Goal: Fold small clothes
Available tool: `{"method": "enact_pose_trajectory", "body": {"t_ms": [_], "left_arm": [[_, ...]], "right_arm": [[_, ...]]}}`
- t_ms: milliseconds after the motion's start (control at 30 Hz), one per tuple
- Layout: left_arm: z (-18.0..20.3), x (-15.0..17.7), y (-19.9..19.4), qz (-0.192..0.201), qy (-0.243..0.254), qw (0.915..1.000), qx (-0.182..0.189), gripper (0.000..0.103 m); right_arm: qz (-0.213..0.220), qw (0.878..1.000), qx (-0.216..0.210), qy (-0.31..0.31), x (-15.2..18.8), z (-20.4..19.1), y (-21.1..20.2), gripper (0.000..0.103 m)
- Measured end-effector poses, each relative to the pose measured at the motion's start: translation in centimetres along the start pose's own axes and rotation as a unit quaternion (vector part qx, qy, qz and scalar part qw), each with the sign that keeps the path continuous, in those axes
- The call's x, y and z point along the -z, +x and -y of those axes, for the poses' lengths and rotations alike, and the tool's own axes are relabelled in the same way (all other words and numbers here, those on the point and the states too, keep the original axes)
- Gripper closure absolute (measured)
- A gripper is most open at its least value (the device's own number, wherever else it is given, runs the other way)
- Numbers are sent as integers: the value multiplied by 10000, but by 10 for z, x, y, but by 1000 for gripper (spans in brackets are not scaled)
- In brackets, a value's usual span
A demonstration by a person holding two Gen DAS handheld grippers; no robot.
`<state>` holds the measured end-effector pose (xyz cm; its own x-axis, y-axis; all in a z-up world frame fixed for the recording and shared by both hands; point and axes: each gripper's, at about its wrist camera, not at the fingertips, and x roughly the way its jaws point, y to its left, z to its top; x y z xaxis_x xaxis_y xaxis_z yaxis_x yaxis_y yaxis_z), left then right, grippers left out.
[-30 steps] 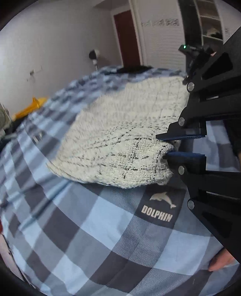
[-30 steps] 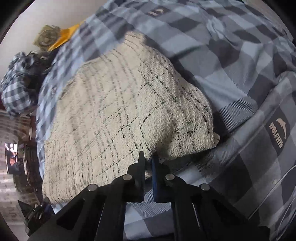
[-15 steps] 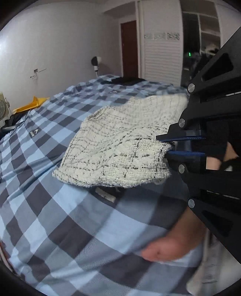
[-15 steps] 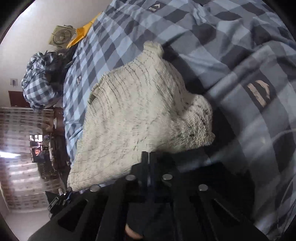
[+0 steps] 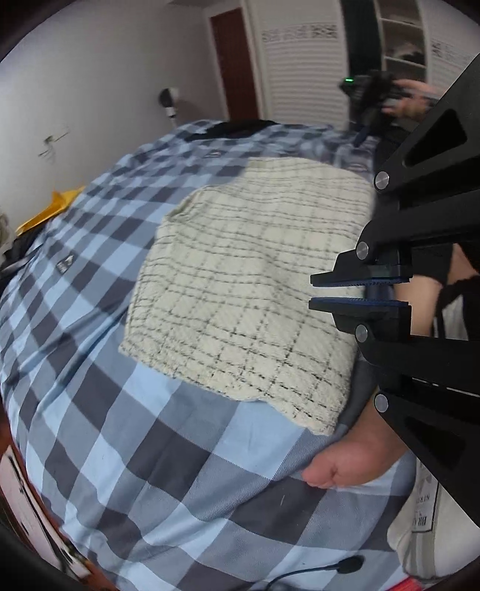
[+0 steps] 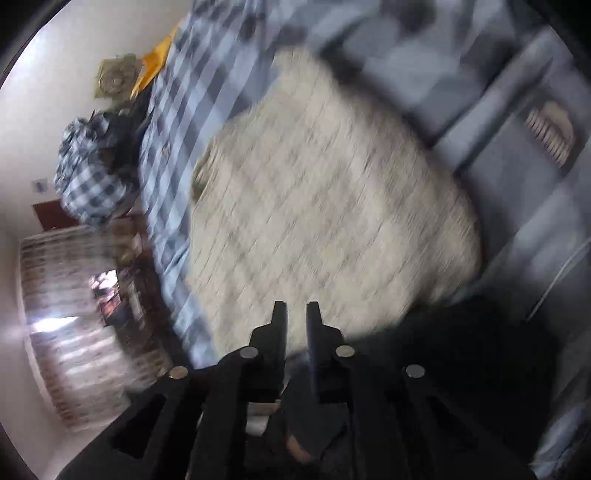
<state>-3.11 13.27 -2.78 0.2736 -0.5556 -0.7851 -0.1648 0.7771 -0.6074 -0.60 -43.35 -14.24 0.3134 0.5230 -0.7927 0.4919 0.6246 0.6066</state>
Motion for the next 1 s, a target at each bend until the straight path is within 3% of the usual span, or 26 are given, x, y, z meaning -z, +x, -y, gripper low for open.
{"method": "enact_pose_trajectory", "body": {"t_ms": [33,67,167,267,300,400,500,600,767,800,867,900,933,967,1000], "left_arm": [[0,-1,1,-92,65,9999,-70,99],[1,-2,1,-195,137,9996,-142,99],[11,-10,10,-560,711,9943,-567,99],[20,-21,28,-837,1442,9773,-1309,99],[18,-27,37,-929,1603,9710,-1510,99],[1,-44,65,-1415,1743,9609,-1619,99],[-13,-50,86,-1792,1953,9486,-1727,99],[-22,-50,91,-1992,1648,9574,-1286,99],[-20,-50,77,-2027,1438,9681,-328,99],[-17,-51,73,-2002,1451,9686,-265,99],[-10,-54,63,-1809,1811,9645,-651,99],[-12,-59,58,-1816,1634,9691,-347,99],[-20,-67,51,-1767,1103,9779,178,98],[-20,-71,46,-1549,1134,9814,-62,95],[-10,-69,40,-1139,1772,9733,-910,95]], "right_arm": [[129,9997,224,51,-7,3,-4,41],[201,9989,390,143,-17,8,-6,27],[13,9970,739,235,-41,16,-1,27],[-638,9818,1759,-332,-62,17,27,27],[-842,9767,1914,-493,-66,17,38,27],[-1637,9648,1920,-734,-79,23,77,27],[-2074,9553,1803,-1092,-87,19,108,27],[-2344,9418,1988,-1360,-89,19,128,27],[-2473,9381,1778,-1647,-84,19,135,26],[-2450,9383,1789,-1663,-83,18,134,26],[-2422,9408,1773,-1573,-87,18,137,26],[-2418,9409,1795,-1550,-86,21,138,26],[-2421,9402,1841,-1538,-87,22,141,26],[-2426,9395,1880,-1525,-88,23,142,26],[-2435,9395,1874,-1516,-90,23,140,26]]}}
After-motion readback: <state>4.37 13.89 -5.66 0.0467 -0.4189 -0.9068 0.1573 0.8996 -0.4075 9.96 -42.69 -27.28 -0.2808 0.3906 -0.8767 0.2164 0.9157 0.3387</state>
